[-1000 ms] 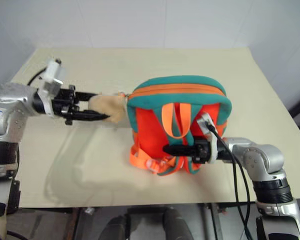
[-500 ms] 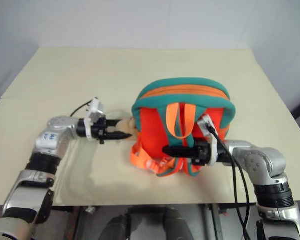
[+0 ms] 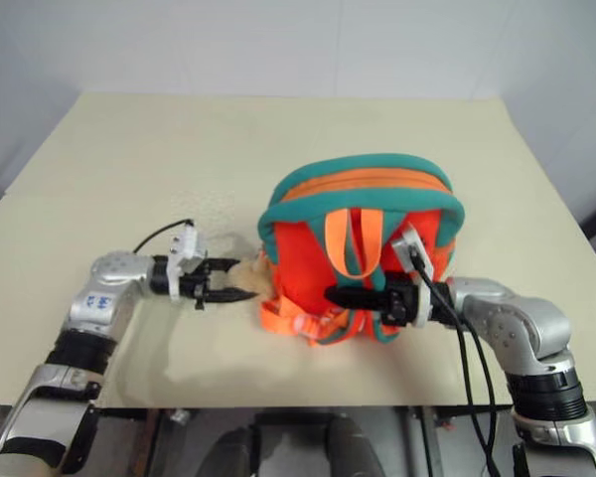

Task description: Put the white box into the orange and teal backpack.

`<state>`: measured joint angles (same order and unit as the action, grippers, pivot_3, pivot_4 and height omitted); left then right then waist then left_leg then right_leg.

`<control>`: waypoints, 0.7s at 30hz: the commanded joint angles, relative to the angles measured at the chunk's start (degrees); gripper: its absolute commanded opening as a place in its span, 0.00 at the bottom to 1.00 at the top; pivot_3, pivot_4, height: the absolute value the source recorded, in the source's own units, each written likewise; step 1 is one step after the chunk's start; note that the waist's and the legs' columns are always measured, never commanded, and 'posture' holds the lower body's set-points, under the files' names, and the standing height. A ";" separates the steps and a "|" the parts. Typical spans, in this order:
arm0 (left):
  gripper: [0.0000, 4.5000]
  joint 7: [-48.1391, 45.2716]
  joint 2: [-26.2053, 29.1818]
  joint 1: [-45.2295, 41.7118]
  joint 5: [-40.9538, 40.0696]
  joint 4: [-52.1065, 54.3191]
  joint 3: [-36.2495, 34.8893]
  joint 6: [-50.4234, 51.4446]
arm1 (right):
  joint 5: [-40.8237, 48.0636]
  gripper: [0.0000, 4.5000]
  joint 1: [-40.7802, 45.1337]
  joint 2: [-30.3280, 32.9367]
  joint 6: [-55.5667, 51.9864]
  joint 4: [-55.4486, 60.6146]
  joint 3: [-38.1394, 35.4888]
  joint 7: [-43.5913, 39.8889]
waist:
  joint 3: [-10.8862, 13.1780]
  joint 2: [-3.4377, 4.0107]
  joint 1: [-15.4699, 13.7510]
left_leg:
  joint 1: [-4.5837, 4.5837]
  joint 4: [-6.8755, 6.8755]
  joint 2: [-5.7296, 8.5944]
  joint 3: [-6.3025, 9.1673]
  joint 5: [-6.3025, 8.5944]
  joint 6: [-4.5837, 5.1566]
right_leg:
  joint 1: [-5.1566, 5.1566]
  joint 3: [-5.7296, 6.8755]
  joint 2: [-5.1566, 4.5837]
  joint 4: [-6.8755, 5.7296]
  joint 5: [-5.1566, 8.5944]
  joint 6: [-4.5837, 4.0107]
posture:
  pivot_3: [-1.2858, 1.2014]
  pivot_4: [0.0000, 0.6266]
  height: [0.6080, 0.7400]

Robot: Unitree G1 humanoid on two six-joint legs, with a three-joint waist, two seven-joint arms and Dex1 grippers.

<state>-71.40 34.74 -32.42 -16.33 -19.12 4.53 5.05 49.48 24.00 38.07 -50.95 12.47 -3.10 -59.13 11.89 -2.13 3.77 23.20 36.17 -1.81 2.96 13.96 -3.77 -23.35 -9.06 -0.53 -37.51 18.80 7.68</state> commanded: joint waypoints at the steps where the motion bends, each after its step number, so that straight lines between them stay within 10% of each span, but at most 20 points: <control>1: 0.90 1.07 2.11 1.95 -0.92 5.72 -2.47 1.22 | 1.41 0.24 -0.10 1.35 0.31 1.54 -3.50 0.08 | 0.00 0.00 -0.12 | 0.02 0.00 0.00 0.01 0.00 0.00 | 0.00 0.00 -0.01 0.00 0.00 0.00 | 0.52 0.24 1.00; 11: 1.00 -0.13 7.96 5.84 -4.86 18.49 -6.32 5.99 | -5.30 1.00 -4.12 6.29 12.20 9.79 -6.70 -2.02 | 0.02 0.01 -0.58 | 0.09 -0.08 0.03 -0.02 0.00 0.00 | -0.01 0.02 -0.05 0.16 0.01 0.00 | 0.52 0.24 1.00; 21: 1.00 2.37 6.78 11.09 -9.95 26.13 -8.23 10.11 | -6.56 1.00 -16.44 12.35 16.23 9.87 -19.15 -3.36 | 0.02 0.01 -0.62 | 0.07 -0.06 0.02 -0.05 0.00 0.00 | 0.02 -0.01 -0.04 0.16 0.01 0.00 | 0.52 0.24 1.00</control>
<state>-69.11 40.91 -23.06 -23.92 4.62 -1.73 13.81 42.88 9.00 49.18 -36.03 22.21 -18.13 -61.40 11.91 -2.12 3.15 23.27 36.07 -1.79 2.89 13.96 -3.77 -23.34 -9.09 -0.57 -37.32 18.82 7.67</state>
